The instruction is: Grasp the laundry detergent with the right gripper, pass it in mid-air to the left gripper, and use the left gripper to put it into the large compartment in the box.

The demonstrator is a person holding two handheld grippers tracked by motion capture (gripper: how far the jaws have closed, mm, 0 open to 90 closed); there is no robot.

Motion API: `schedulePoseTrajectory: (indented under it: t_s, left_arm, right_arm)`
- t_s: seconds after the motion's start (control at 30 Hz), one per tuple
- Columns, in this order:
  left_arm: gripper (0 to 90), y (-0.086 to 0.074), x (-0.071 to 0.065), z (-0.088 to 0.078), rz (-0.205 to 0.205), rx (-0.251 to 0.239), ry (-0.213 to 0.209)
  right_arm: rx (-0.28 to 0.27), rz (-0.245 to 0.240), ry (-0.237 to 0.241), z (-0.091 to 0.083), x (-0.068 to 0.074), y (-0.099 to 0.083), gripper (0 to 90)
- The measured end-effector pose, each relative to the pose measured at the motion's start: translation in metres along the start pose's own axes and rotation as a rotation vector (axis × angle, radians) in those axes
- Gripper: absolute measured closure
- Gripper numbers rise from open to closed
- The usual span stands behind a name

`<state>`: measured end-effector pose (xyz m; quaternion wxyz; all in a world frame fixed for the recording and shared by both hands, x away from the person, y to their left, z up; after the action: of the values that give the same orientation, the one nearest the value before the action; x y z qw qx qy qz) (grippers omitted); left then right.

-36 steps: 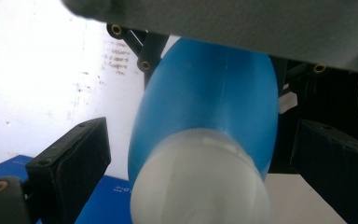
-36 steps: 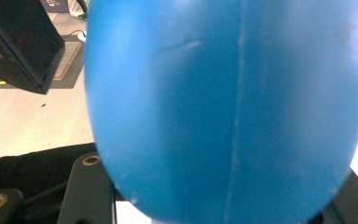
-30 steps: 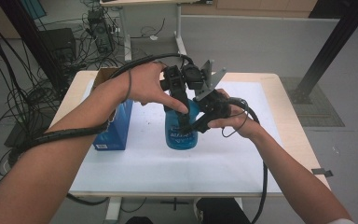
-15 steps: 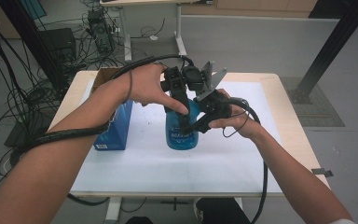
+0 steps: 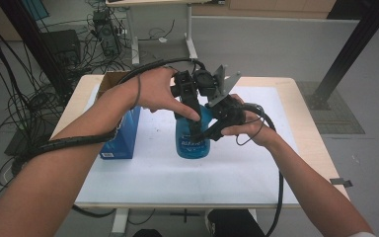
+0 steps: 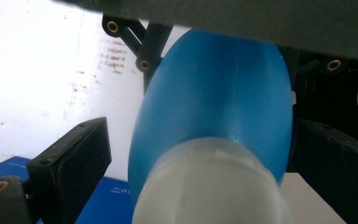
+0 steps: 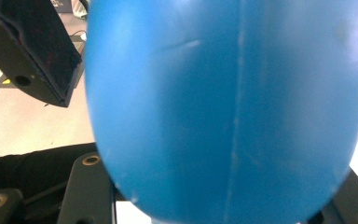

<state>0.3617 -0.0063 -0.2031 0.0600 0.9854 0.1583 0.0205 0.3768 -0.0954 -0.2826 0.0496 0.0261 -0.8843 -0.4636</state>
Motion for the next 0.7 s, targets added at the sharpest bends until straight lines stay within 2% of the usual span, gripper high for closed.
schedulePoseTrajectory:
  t_s: [0.3, 0.37, 0.43, 0.47, 0.7]
  left_arm:
    - [5.9, -0.0005, -0.0006, 0.0003, -0.001, -0.002, 0.003]
    - [5.9, -0.0005, -0.0005, 0.0003, 0.000, -0.001, 0.002]
    - [5.9, -0.0005, -0.0005, 0.0001, -0.001, 0.001, 0.002]
    - [5.9, -0.0005, -0.0006, 0.0001, -0.001, 0.001, 0.002]
    - [6.2, -0.0007, -0.0009, 0.0004, 0.000, -0.004, 0.002]
  right_arm:
    - [0.000, -0.003, 0.000, 0.0004, 0.0003, 0.0000, 42.9]
    - [-0.004, -0.020, 0.002, 0.0007, -0.0006, -0.0003, 42.9]
    - [0.001, -0.003, 0.002, 0.0004, 0.0004, -0.0001, 42.9]
    - [-0.004, -0.021, 0.002, 0.0008, -0.0006, -0.0004, 43.0]
    - [-0.003, -0.021, 0.001, 0.0007, -0.0002, -0.0001, 43.0]
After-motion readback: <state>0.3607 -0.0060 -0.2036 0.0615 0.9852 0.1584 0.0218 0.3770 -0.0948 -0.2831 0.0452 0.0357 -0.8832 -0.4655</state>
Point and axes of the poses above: each handheld gripper's, and its own axes: z roughly forward along the jaws, y roughly out of its top, x roughly to its left, the point moved 3 cm from there along z, roughly forward along the jaws, and after that the axes turned 1 degree about y, right-handed, at the moved point
